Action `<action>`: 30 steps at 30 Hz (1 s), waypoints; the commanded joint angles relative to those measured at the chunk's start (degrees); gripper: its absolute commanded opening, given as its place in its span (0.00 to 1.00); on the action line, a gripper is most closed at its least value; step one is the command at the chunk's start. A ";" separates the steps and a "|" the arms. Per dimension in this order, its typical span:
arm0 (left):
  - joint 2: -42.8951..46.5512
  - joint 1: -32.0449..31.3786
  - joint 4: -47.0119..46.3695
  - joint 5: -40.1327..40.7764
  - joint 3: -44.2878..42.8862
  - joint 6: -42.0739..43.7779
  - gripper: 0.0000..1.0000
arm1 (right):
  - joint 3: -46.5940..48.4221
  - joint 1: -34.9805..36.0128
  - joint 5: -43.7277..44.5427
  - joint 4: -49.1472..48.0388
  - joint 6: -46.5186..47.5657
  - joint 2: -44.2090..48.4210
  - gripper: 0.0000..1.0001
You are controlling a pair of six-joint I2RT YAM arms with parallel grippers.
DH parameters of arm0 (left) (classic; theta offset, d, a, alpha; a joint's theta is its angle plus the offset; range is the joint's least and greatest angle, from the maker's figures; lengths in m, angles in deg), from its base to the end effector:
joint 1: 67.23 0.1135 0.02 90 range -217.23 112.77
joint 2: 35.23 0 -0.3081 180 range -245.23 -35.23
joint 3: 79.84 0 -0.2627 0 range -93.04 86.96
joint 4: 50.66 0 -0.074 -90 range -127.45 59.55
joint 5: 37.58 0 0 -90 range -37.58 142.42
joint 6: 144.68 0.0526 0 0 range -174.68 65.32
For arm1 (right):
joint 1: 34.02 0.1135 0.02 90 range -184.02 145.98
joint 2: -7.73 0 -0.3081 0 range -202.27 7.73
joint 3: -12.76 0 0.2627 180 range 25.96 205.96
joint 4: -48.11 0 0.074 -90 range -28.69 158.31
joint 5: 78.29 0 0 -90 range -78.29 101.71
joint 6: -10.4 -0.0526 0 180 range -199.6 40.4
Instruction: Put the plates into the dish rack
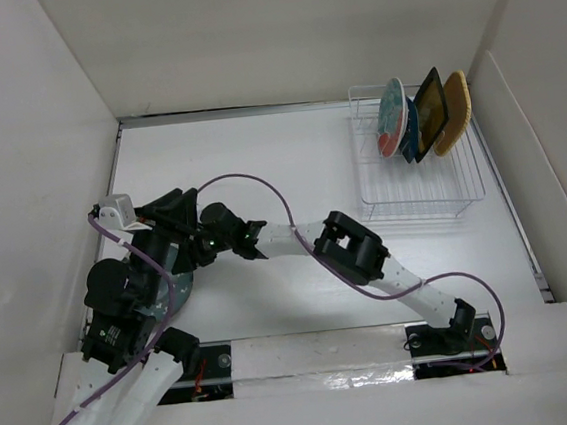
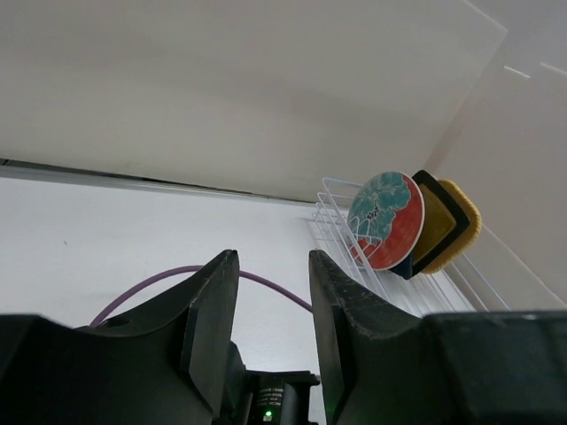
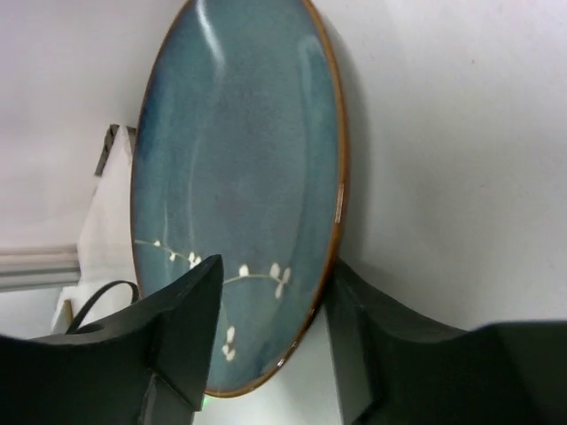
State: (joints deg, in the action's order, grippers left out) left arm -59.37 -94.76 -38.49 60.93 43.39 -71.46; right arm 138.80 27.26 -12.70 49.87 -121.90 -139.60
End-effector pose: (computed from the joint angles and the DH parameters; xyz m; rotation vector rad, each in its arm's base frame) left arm 0.0729 -0.0292 0.4252 -0.0160 1.2383 -0.5840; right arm 0.2867 0.5685 0.1367 -0.6992 2.2001 1.4931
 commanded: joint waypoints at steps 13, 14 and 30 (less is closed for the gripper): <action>0.41 0.19 -2.92 -0.78 0.42 0.25 0.34 | -16.22 -6.42 0.49 -17.21 -1.83 15.65 0.00; 0.41 0.19 -3.18 -0.69 0.59 0.34 0.35 | -17.38 -7.56 1.02 -17.65 -1.30 20.19 0.00; -2.75 0.19 -2.74 -2.18 0.33 0.08 0.36 | -31.11 -34.37 53.82 -2.01 34.55 61.19 0.00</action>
State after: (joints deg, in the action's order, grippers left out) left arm -61.08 -94.76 -38.51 59.93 43.45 -71.46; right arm 105.64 -6.80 25.62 52.08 -96.90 -82.92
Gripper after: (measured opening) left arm 0.357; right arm 0.124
